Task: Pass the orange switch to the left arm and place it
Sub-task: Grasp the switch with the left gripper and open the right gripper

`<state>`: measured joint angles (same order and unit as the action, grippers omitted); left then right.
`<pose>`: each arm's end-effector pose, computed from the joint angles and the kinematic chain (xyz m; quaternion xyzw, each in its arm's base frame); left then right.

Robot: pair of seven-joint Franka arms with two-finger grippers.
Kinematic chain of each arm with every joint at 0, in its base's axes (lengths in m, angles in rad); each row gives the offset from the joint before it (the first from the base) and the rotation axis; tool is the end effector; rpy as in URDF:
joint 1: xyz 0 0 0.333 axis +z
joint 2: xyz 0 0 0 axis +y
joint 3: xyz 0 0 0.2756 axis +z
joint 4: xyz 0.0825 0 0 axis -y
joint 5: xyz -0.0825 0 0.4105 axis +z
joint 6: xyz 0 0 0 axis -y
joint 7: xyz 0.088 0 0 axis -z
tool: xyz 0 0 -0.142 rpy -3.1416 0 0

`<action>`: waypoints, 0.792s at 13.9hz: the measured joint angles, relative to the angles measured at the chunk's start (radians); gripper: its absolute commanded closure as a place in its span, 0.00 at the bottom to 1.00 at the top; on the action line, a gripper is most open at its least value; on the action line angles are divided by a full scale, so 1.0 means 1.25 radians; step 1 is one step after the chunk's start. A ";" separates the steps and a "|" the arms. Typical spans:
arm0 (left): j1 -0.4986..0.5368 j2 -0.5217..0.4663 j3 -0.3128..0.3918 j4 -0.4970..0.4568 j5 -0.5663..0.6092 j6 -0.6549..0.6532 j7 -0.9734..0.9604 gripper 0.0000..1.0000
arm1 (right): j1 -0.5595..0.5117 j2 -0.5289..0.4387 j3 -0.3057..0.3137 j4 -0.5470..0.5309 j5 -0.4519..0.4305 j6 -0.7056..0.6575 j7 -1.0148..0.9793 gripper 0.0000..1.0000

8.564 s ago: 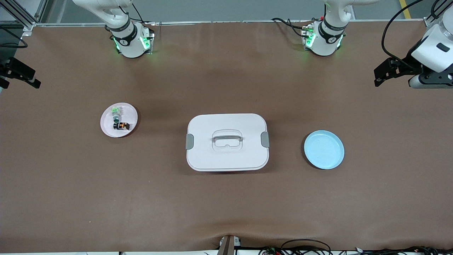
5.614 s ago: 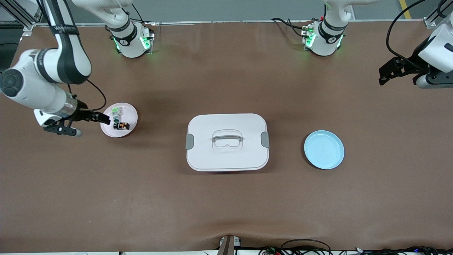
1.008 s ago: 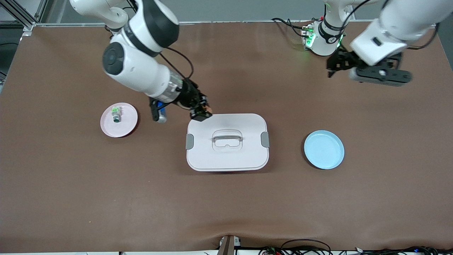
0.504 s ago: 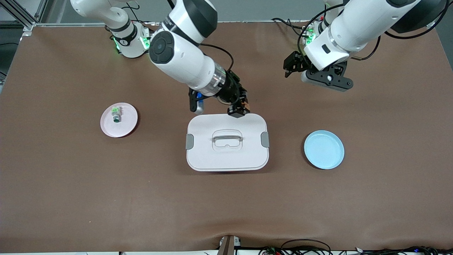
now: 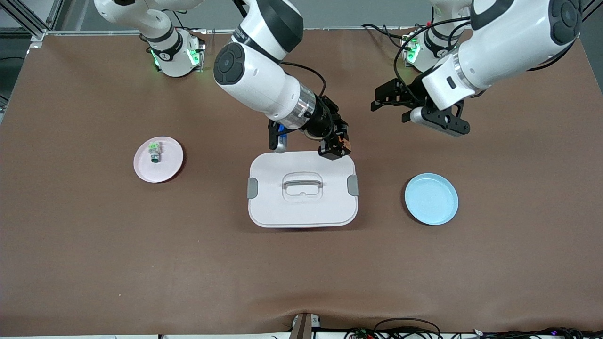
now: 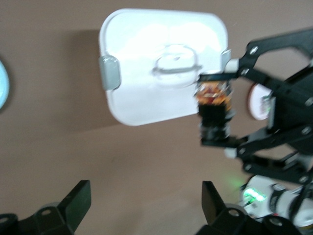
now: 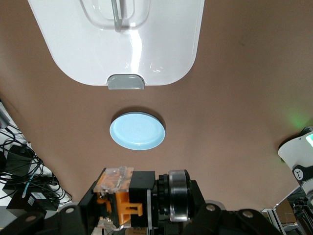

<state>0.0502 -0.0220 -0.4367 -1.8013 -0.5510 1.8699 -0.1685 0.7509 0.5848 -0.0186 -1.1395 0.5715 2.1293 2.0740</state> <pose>0.5329 -0.2804 0.4867 0.9643 -0.0367 -0.0296 0.2606 0.5492 0.5523 0.4514 -0.6778 0.6602 0.2238 0.2337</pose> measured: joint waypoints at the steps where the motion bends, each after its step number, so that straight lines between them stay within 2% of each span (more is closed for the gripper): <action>1: 0.000 0.000 0.000 -0.007 -0.026 0.029 0.002 0.07 | 0.000 0.001 0.001 0.004 0.000 0.000 0.002 1.00; 3: -0.001 0.000 -0.002 -0.019 -0.056 0.086 0.002 0.10 | 0.000 0.001 0.001 0.013 0.001 0.000 0.010 1.00; 5: -0.005 0.001 -0.004 -0.034 -0.076 0.127 0.002 0.17 | 0.000 0.003 0.002 0.024 0.001 0.000 0.022 1.00; 11: -0.014 0.002 -0.014 -0.045 -0.159 0.160 0.003 0.21 | 0.001 0.015 0.003 0.051 0.001 0.006 0.035 1.00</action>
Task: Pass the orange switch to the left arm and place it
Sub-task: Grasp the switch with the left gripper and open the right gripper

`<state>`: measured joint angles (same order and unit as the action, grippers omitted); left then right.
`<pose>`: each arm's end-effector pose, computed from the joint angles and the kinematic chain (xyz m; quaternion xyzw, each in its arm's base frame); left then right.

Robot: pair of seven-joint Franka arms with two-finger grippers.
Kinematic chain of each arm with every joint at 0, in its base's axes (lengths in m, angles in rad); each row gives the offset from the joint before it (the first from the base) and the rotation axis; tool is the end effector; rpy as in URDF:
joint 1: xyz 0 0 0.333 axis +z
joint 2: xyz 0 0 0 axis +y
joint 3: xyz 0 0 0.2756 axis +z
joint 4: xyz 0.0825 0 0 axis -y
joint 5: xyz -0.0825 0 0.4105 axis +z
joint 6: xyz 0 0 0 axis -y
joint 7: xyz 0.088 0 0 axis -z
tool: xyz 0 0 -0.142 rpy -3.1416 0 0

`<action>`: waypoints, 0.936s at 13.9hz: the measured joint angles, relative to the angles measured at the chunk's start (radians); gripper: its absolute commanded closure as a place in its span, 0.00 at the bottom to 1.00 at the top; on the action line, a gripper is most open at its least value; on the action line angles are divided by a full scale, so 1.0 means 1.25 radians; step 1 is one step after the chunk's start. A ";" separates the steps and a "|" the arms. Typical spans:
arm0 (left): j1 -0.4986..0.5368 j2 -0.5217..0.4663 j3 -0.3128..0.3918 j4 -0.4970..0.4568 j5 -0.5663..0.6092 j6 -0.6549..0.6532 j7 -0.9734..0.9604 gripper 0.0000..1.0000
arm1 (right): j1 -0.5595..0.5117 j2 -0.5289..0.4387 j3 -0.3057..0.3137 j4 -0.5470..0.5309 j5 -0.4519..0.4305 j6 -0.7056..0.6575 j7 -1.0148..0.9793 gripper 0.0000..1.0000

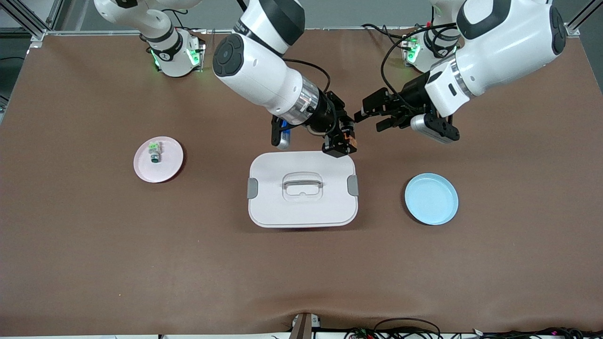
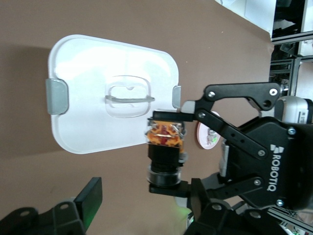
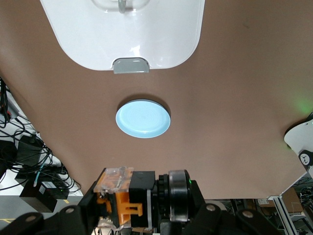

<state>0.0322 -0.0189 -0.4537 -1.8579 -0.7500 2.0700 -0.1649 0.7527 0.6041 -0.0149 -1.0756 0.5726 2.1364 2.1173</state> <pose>0.5416 -0.3058 0.4825 0.9357 0.0175 0.0054 0.3523 0.5516 0.5591 0.4729 -0.6637 0.6658 0.2291 0.2525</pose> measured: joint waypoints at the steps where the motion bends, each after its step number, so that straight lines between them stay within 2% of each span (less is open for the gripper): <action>1: -0.001 0.000 -0.004 -0.001 -0.006 0.012 0.000 0.22 | 0.000 0.003 0.000 0.005 0.000 0.002 0.001 1.00; 7: -0.004 0.032 -0.046 -0.004 -0.033 0.101 -0.003 0.42 | 0.001 0.005 0.003 0.015 0.000 0.007 0.012 1.00; 12: -0.001 0.037 -0.046 -0.006 -0.033 0.102 0.012 1.00 | 0.000 0.005 0.001 0.021 0.002 0.006 0.023 1.00; 13: -0.001 0.037 -0.046 -0.006 -0.033 0.102 0.012 1.00 | 0.000 0.005 0.001 0.021 0.002 0.006 0.025 1.00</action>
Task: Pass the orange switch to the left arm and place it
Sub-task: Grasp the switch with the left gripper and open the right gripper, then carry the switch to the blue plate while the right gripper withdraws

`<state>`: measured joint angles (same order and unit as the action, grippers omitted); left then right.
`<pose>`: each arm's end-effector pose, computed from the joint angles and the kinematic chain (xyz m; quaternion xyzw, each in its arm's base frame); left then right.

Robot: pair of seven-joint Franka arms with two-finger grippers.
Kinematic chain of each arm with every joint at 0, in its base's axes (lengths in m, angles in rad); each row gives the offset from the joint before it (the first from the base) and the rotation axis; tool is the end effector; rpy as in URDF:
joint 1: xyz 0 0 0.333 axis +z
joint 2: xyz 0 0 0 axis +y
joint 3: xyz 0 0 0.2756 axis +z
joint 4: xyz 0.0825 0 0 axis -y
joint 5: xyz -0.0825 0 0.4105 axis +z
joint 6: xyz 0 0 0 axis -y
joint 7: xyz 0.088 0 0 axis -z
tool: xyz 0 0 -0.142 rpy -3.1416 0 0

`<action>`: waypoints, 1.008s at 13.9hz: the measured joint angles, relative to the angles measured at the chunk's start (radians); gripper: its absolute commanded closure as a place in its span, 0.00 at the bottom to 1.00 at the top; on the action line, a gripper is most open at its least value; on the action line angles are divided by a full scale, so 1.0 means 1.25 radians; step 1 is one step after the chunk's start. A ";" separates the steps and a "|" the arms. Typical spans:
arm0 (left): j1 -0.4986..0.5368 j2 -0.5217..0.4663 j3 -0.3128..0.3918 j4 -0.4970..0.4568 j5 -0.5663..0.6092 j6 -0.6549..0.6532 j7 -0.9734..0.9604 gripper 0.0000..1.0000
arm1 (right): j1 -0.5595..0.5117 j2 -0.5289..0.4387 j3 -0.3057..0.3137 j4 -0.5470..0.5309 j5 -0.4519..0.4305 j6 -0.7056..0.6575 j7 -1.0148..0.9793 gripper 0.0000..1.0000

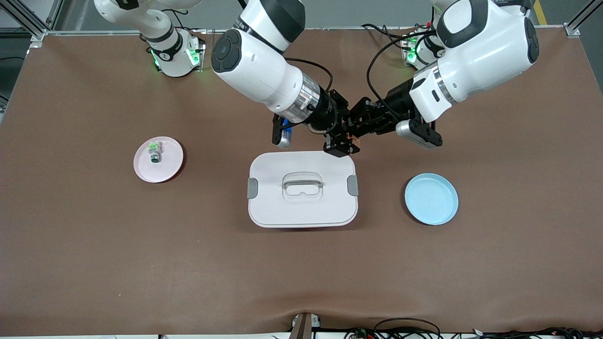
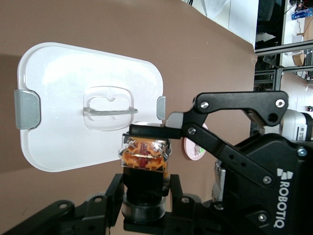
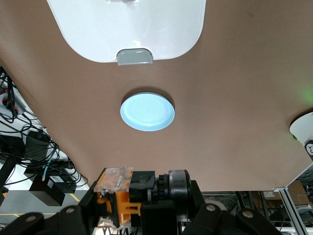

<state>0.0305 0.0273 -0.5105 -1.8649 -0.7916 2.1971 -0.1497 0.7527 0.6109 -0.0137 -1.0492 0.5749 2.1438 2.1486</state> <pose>0.5456 -0.3328 0.4665 0.9260 0.0244 0.0254 0.3758 0.5532 0.5610 0.4834 -0.6517 0.6726 0.2335 0.2614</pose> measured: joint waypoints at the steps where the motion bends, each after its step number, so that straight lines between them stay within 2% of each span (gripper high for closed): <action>1: 0.000 0.000 0.000 0.000 0.000 0.000 0.001 1.00 | 0.000 0.000 0.000 0.000 0.000 0.000 0.001 1.00; 2: 0.000 0.000 0.000 0.000 0.000 0.000 0.002 1.00 | 0.000 0.000 0.000 0.000 0.000 0.000 0.002 0.96; 3: 0.000 0.000 0.000 0.000 0.000 0.000 0.003 1.00 | 0.000 0.000 0.000 0.000 0.000 0.000 0.002 0.67; 4: 0.000 0.000 0.000 0.000 0.001 0.000 0.006 1.00 | 0.000 0.000 0.000 0.000 0.000 0.001 0.002 0.28; 5: 0.000 0.000 0.000 0.001 0.005 0.000 0.013 1.00 | 0.000 0.001 0.000 0.001 0.000 0.003 0.003 0.00; 11: 0.019 0.015 0.002 0.002 0.117 -0.007 0.086 1.00 | -0.001 0.003 -0.008 0.013 -0.002 0.008 -0.001 0.00; 14: 0.031 0.035 0.004 0.001 0.216 -0.013 0.124 1.00 | -0.005 -0.002 -0.013 0.026 -0.029 -0.025 -0.148 0.00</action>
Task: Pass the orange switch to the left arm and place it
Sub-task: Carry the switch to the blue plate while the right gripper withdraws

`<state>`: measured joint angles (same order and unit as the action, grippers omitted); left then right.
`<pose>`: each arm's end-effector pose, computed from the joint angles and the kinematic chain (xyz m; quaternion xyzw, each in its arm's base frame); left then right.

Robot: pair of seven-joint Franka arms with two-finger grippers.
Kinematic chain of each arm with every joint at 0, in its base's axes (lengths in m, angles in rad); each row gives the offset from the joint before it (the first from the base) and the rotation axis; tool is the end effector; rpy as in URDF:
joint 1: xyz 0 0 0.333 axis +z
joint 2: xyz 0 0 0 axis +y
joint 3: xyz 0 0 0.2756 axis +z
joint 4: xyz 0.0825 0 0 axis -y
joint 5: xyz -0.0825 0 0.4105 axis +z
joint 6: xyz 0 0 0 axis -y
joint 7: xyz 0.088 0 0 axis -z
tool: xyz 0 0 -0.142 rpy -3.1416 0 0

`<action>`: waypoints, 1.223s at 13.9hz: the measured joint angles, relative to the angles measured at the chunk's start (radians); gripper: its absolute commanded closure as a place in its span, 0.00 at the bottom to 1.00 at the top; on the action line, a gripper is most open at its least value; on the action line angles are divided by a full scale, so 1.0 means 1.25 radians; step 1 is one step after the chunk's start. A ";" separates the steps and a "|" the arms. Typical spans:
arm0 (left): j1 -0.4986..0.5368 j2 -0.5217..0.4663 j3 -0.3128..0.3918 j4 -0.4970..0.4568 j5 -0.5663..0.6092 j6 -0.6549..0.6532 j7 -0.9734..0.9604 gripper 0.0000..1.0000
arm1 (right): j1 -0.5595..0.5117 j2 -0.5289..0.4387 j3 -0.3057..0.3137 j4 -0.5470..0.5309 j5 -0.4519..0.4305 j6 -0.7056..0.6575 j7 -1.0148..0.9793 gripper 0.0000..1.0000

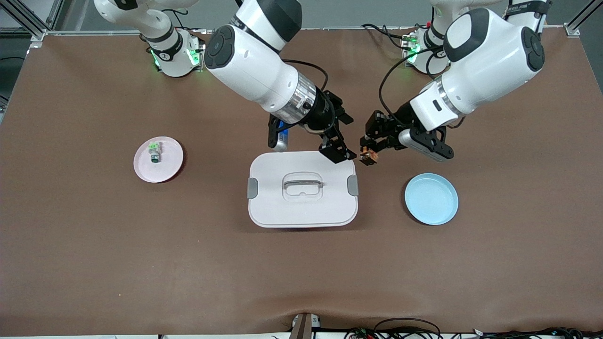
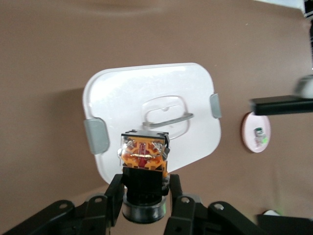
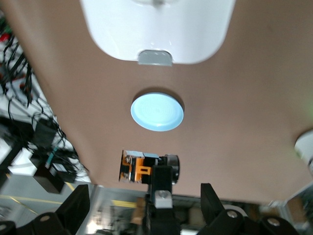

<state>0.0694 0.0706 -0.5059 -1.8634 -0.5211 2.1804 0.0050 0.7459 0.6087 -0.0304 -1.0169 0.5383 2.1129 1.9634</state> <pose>0.5651 -0.2955 0.4320 0.9578 -0.0899 0.0659 0.2648 0.5616 0.5494 0.4978 -0.7182 0.6077 0.1867 0.2830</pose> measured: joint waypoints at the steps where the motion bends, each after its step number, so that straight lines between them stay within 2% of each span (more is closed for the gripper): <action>1: 0.004 0.008 0.000 0.000 0.029 -0.001 0.015 1.00 | -0.002 -0.003 -0.001 0.003 -0.019 -0.027 -0.079 0.00; 4: 0.017 0.029 0.000 0.000 0.115 -0.016 0.053 1.00 | -0.036 -0.016 -0.004 0.010 -0.072 -0.172 -0.343 0.00; 8: 0.019 0.034 0.000 0.000 0.224 -0.097 0.077 1.00 | -0.152 -0.064 -0.008 0.012 -0.185 -0.425 -0.751 0.00; 10: 0.021 0.034 0.000 0.000 0.291 -0.125 0.122 1.00 | -0.208 -0.088 -0.009 0.012 -0.250 -0.516 -0.970 0.00; 14: 0.056 0.038 0.002 -0.023 0.401 -0.141 0.277 1.00 | -0.326 -0.112 -0.013 0.012 -0.333 -0.610 -1.323 0.00; 17: 0.076 0.067 0.002 -0.053 0.492 -0.130 0.378 1.00 | -0.416 -0.115 -0.014 0.012 -0.374 -0.651 -1.431 0.00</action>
<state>0.1642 0.1547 -0.5031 -1.9300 0.0936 2.0180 0.4773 0.2256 0.4649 -0.0474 -1.0017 0.0706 1.2989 0.1744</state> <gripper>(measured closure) 0.577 0.000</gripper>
